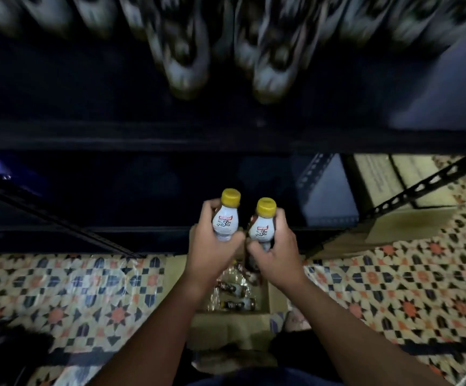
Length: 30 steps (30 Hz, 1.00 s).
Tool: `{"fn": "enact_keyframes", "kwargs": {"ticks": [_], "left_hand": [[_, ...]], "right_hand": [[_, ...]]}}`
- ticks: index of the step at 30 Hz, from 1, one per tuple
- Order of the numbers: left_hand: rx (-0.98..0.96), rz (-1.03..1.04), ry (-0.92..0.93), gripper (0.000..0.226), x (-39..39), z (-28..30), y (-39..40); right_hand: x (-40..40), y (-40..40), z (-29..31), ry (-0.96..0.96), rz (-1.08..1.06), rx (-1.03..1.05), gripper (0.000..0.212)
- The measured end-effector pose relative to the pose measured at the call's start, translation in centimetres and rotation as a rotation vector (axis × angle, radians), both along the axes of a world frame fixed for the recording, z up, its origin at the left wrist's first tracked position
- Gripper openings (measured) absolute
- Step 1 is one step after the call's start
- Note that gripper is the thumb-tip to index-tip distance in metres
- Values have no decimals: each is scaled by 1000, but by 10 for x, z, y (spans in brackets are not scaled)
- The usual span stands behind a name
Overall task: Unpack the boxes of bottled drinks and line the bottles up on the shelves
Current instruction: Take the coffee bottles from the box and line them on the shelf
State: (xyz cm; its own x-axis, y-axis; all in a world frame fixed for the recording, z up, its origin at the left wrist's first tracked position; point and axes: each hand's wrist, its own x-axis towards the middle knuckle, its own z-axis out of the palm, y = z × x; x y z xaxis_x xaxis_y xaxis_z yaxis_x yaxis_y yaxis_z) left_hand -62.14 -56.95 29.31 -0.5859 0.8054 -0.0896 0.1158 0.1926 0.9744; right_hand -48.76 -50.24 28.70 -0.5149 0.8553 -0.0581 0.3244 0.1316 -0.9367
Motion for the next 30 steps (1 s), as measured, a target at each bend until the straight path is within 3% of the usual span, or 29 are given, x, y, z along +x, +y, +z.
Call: {"fn": "enact_keyframes", "kwargs": {"ticks": [5, 10, 15, 22, 30], "left_hand": [[209, 45, 35, 52, -3, 98, 16], [452, 73, 107, 39, -15, 174, 39], [568, 77, 168, 41, -23, 222, 68], [655, -77, 121, 44, 22, 238, 121], [467, -245, 42, 44, 67, 211, 189]], "right_hand": [[-13, 13, 93, 184, -16, 212, 46], [-30, 40, 168, 329, -83, 470, 51], [-34, 77, 215, 440, -183, 515, 48], [8, 134, 229, 423, -352, 576, 49], [60, 182, 206, 330, -466, 562, 43]]}}
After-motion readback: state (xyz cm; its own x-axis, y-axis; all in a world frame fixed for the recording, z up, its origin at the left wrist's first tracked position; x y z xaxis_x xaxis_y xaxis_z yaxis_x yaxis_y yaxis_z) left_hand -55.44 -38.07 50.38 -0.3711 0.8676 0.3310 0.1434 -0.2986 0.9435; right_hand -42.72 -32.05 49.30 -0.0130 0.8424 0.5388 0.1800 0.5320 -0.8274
